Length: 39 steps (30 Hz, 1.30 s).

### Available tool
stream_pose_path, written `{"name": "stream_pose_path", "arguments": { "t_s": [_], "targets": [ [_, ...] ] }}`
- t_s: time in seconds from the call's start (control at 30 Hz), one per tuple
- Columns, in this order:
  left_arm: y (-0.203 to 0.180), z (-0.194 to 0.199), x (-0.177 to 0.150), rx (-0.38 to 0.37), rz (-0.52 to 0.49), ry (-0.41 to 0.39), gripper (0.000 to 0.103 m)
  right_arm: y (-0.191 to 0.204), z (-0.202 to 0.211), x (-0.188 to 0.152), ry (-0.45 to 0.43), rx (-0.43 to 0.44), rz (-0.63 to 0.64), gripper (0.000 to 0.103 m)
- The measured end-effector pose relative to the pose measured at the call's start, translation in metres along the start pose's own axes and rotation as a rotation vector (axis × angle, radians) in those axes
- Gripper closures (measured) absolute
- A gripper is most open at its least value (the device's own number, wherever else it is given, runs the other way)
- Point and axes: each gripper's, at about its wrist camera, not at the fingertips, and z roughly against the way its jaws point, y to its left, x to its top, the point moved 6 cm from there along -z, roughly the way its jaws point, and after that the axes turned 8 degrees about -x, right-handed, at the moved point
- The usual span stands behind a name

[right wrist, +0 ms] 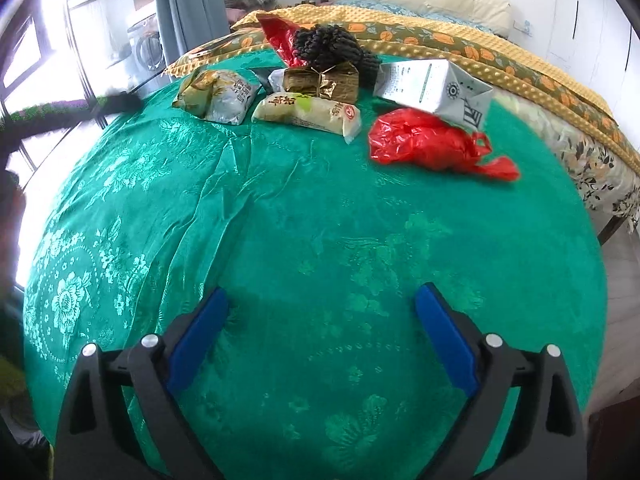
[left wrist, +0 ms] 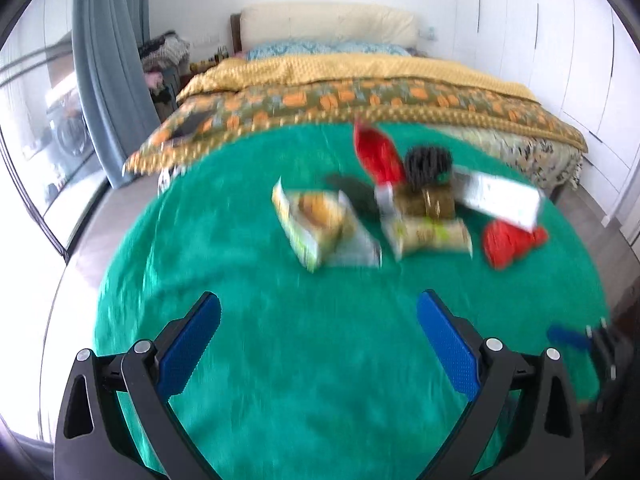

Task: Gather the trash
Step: 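Grasp the wrapped round pastry with the left tool while the right tool grasps the white milk carton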

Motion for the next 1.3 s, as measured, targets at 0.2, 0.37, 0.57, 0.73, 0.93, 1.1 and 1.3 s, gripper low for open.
{"name": "stream_pose_path", "arguments": {
  "t_s": [0.2,0.37,0.57,0.73,0.93,1.1,1.3],
  "targets": [
    [0.006,-0.070,0.042,0.051,0.023,0.060,0.006,-0.001,-0.003,0.002,0.002,-0.001,-0.004,0.008],
    [0.022,-0.117,0.042,0.110,0.070,0.155,0.006,-0.001,-0.003,0.002,0.000,-0.001,-0.007,0.008],
    [0.030,-0.119,0.033,0.013,0.056,0.148,0.019,-0.001,-0.003,0.002,0.001,-0.001,-0.007,0.008],
    [0.028,-0.106,0.030,-0.071,0.029,0.135,0.054,-0.001,-0.002,0.001,0.000,-0.002,-0.008,0.008],
    [0.024,-0.056,0.008,-0.211,-0.004,0.118,0.056,-0.001,-0.002,0.000,0.000,-0.001,-0.008,0.008],
    [-0.001,-0.014,-0.035,-0.317,-0.081,0.134,0.054,-0.001,-0.002,0.000,0.000,-0.001,-0.008,0.008],
    [-0.016,-0.005,-0.069,-0.293,-0.093,0.110,0.031,-0.002,-0.002,0.000,0.000,-0.001,-0.009,0.008]
  ]
}}
